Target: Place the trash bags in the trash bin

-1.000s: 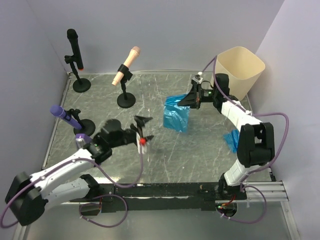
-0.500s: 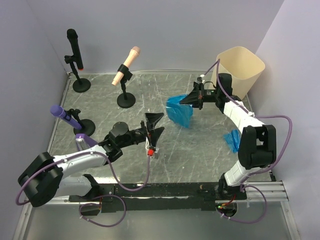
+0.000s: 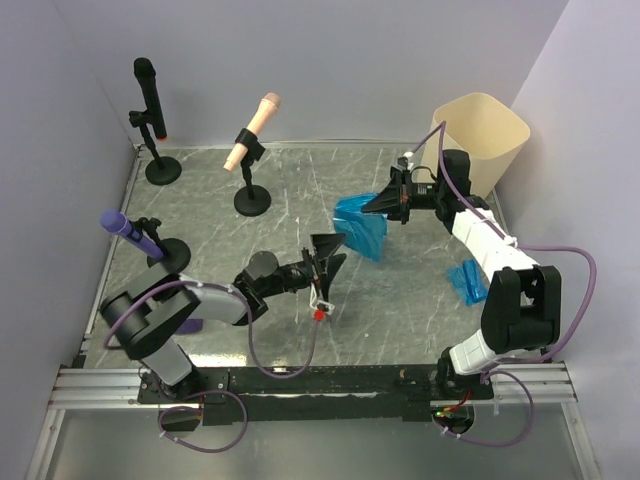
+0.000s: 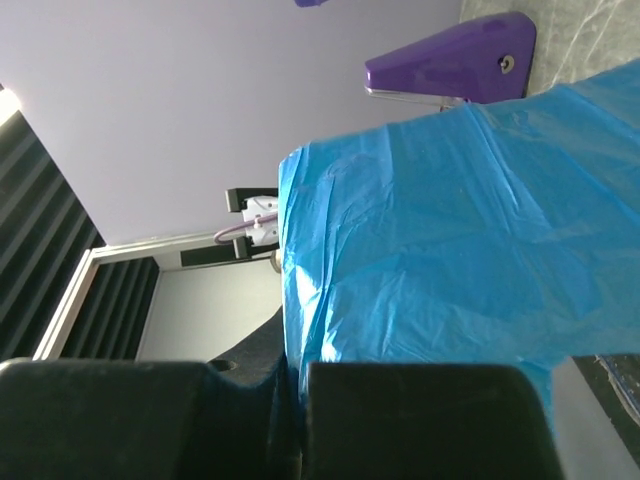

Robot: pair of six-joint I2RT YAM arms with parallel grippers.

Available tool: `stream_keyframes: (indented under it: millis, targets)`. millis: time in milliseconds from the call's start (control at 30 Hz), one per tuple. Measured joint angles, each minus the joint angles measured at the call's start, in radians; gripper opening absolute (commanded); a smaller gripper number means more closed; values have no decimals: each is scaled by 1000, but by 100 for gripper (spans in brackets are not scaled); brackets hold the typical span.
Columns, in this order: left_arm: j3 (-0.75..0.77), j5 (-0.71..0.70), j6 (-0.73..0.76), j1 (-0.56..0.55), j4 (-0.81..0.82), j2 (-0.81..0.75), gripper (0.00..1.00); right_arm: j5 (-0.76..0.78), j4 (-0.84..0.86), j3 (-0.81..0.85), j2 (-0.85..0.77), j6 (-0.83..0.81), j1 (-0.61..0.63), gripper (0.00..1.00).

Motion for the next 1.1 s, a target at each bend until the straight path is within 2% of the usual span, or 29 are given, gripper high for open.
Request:
stream_keyframes:
  millis: [133,200,300,367,400,433,533,633,700,800,933,1000,1100]
  targets:
    - [34,-29,25,-34,79,114,78,0,-10,-14,-10,-3,-1,0]
    - [73,-60,37,-50,95,169,67,1,-16,-22,-12,-3,-1,0]
    - [120,-101,50,-69,106,222,40,2,-21,-34,-13,-4,-4,0]
    - [126,-118,51,-72,114,222,31,3,-24,-40,-13,-4,-10,0]
    - [132,-127,51,-72,118,222,31,3,-25,-41,-13,-4,-15,0]
    - [137,-135,50,-72,120,222,35,3,-24,-42,-13,-3,-20,0]
    - [152,-153,55,-72,128,222,64,3,-25,-42,-13,-4,-32,0]
    - [160,-158,62,-72,136,222,73,4,-28,-42,-13,-6,-36,0]
    - [161,-169,62,-72,136,222,83,4,-29,-41,-13,-8,-36,0]
    - [170,-241,-7,-72,137,222,85,3,-29,-39,-13,-9,-36,0]
    - [159,-375,-225,-58,67,127,85,2,-15,-38,-13,-12,-38,0]
    - [173,-388,-420,-22,-120,-35,83,-1,12,-38,-13,-19,-44,0]
    - [326,-292,-734,85,-461,-258,75,-6,67,-38,-13,-49,-53,0]
